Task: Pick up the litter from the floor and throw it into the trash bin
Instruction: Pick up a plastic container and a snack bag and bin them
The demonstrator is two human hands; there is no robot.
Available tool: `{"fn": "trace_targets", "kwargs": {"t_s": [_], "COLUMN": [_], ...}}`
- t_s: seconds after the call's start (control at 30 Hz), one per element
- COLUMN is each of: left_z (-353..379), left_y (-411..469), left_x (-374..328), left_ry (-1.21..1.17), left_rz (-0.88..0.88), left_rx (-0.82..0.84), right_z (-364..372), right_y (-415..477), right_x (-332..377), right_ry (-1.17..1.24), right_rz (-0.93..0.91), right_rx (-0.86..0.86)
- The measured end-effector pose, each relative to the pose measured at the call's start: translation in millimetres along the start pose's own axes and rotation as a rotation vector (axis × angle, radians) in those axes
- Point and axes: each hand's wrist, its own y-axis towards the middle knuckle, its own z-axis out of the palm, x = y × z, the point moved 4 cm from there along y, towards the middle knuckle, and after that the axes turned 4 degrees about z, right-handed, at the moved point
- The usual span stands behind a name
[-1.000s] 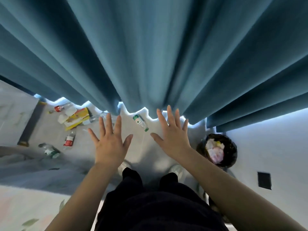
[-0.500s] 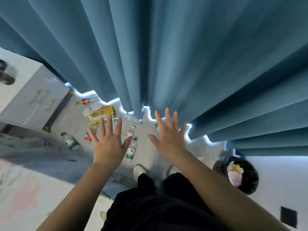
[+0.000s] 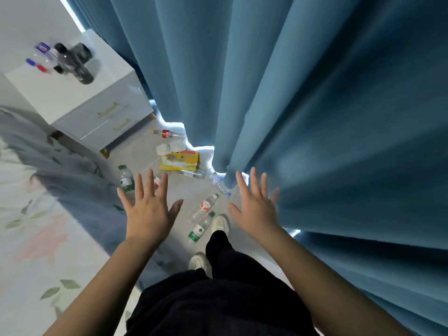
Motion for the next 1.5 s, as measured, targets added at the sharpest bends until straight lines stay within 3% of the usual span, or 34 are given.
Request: {"fn": "trace_targets", "kwargs": {"t_s": [0.37,0.5,0.7,0.87,1.2,1.5], "left_z": [0.4,14.6,61.4,140.1,409.1,544.9], "left_y": [94.2,141.8,243.8,351.7,528.4,618.3], "left_x": [37.1,63.8,130.4,194.7,262.2,268.1], "left_ry": [-0.043,-0.012,0.014,0.043,0.120,0.139], "left_rz": [-0.209,-0.179,-0.066,0.060,0.178,0.173], "left_rx": [0.056,0.133,0.312,0.405,0.536,0.493], "right_z": [-25.2,-14.4,40.9,127.8,385.0,520.2], "right_y": [144.8,186.7,271.1,368.4,537.8,598.1], "right_x": [98.4,119.1,161.1,202.9,208.6,178.9], "right_ry": [-0.295,-0.369,-0.368,-0.332,-0.316,-0.365], "right_rz": [-0.448,-0.411,-0.245,-0.126,-0.012,-0.111], "right_rx": [0.109,0.125,0.335,0.449,0.606,0.503]}}
